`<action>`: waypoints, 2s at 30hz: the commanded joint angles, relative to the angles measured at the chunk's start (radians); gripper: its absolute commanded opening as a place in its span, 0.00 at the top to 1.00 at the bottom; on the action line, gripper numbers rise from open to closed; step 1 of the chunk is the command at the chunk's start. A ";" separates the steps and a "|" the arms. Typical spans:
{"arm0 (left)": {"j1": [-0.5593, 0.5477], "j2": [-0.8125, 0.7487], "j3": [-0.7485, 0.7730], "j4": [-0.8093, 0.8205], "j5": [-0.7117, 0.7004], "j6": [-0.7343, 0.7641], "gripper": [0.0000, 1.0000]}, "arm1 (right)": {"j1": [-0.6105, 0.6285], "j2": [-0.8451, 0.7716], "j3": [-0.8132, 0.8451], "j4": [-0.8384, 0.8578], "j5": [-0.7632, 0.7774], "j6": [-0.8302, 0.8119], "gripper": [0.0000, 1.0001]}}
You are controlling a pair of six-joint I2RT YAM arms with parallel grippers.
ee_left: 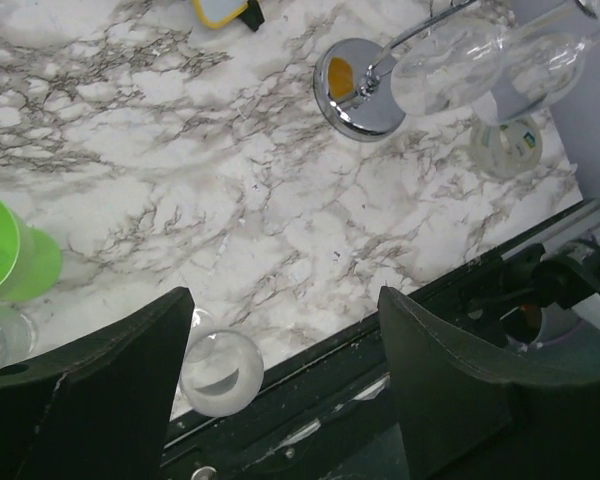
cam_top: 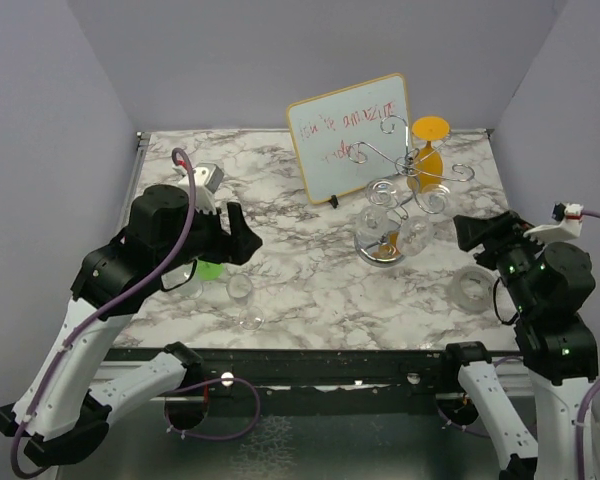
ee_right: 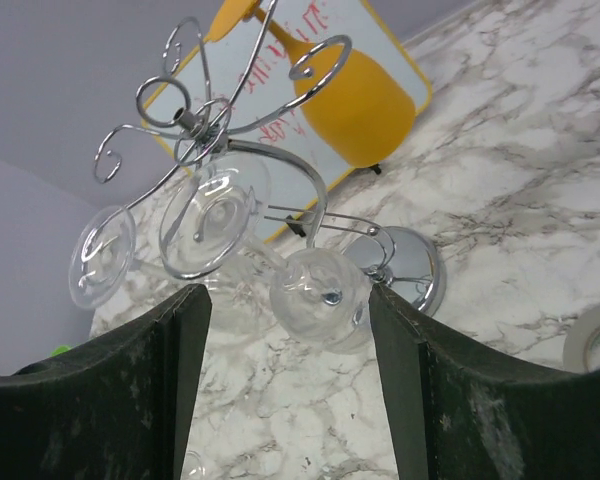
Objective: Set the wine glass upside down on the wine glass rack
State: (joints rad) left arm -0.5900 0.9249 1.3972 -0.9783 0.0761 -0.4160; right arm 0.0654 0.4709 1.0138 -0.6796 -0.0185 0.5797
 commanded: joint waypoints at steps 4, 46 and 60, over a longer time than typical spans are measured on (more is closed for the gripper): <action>0.002 0.021 0.006 -0.213 0.058 0.123 0.46 | -0.001 0.106 0.163 -0.125 0.213 0.060 0.31; -0.058 0.168 -0.183 -0.213 0.090 0.227 0.81 | -0.002 0.115 0.165 0.069 0.167 0.012 0.30; -0.062 0.195 -0.001 -0.130 0.046 0.191 1.00 | -0.001 0.157 0.178 0.151 -0.029 -0.028 0.31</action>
State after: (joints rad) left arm -0.6483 1.1275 1.3350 -1.1828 0.1734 -0.1978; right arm 0.0654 0.5949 1.1839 -0.5869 0.0765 0.5816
